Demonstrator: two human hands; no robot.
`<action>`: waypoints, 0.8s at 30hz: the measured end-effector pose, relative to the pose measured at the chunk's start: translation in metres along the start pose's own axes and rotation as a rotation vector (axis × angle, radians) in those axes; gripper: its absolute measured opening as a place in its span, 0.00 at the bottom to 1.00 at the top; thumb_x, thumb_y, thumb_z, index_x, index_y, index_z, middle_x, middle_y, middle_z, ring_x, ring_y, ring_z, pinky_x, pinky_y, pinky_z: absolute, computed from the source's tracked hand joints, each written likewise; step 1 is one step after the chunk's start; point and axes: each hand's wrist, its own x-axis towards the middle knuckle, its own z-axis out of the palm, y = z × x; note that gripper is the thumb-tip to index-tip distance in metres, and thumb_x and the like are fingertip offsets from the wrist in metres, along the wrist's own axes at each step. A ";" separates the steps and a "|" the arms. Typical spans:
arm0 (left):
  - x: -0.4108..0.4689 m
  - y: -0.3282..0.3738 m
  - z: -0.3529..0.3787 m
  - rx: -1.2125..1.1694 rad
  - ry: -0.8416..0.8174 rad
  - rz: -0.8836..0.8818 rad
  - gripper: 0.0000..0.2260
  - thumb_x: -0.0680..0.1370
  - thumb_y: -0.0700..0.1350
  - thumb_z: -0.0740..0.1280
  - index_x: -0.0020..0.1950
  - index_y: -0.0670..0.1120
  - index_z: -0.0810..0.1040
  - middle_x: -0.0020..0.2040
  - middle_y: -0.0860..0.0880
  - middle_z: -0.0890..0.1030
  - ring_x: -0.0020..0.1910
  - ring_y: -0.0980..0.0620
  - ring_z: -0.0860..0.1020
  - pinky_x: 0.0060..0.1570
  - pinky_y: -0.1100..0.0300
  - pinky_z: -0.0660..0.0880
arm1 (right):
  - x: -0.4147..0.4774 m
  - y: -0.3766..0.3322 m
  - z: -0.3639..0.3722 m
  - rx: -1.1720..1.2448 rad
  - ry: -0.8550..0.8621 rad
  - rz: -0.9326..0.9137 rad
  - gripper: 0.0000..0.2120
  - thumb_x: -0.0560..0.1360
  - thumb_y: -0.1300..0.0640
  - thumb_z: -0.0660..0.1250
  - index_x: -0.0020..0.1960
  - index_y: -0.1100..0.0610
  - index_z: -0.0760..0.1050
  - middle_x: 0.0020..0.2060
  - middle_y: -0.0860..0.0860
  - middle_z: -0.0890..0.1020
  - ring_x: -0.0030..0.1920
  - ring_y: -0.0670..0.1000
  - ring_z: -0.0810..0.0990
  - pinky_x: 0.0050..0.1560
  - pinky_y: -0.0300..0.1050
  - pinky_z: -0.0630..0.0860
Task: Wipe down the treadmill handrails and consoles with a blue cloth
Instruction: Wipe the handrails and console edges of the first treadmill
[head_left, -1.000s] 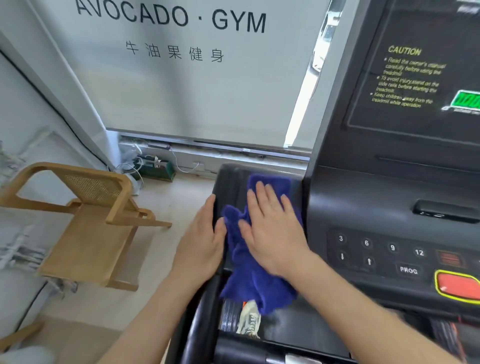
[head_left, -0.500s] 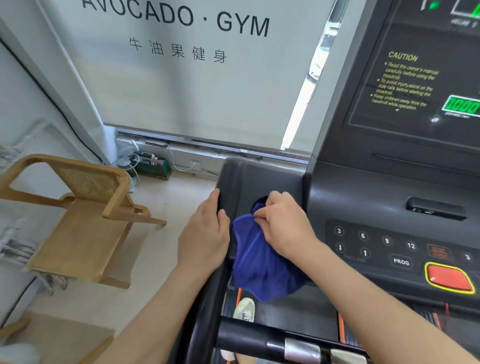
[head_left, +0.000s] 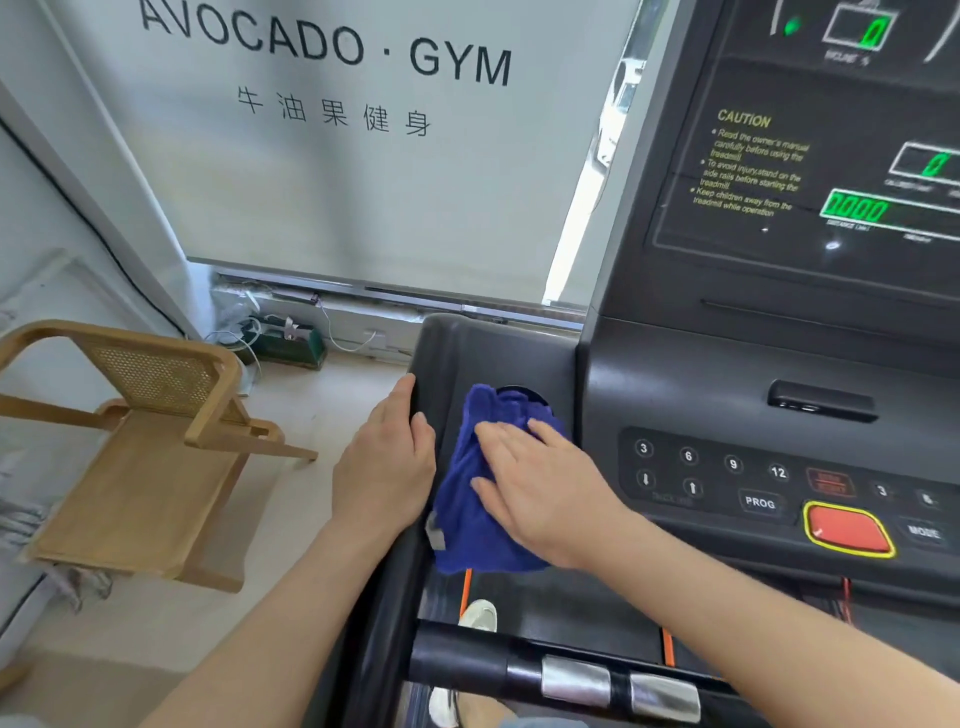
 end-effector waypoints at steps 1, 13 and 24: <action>0.000 0.001 0.000 0.005 0.002 -0.002 0.21 0.82 0.48 0.54 0.75 0.50 0.62 0.70 0.48 0.72 0.65 0.45 0.72 0.60 0.48 0.71 | 0.003 0.005 0.001 -0.013 -0.027 0.023 0.26 0.79 0.44 0.49 0.63 0.61 0.73 0.58 0.54 0.81 0.59 0.54 0.78 0.66 0.53 0.68; 0.000 0.002 0.000 0.012 0.020 0.012 0.20 0.82 0.47 0.55 0.74 0.49 0.63 0.66 0.46 0.74 0.61 0.43 0.74 0.54 0.48 0.72 | 0.013 -0.004 -0.007 0.117 -0.024 0.178 0.13 0.79 0.47 0.52 0.43 0.52 0.69 0.41 0.47 0.79 0.46 0.53 0.77 0.55 0.50 0.62; -0.001 0.002 -0.002 0.009 -0.001 -0.012 0.20 0.82 0.48 0.54 0.75 0.51 0.62 0.69 0.47 0.73 0.64 0.44 0.73 0.58 0.49 0.71 | 0.003 -0.005 -0.009 -0.092 0.003 0.163 0.14 0.74 0.49 0.53 0.35 0.54 0.71 0.35 0.51 0.79 0.41 0.55 0.76 0.39 0.50 0.66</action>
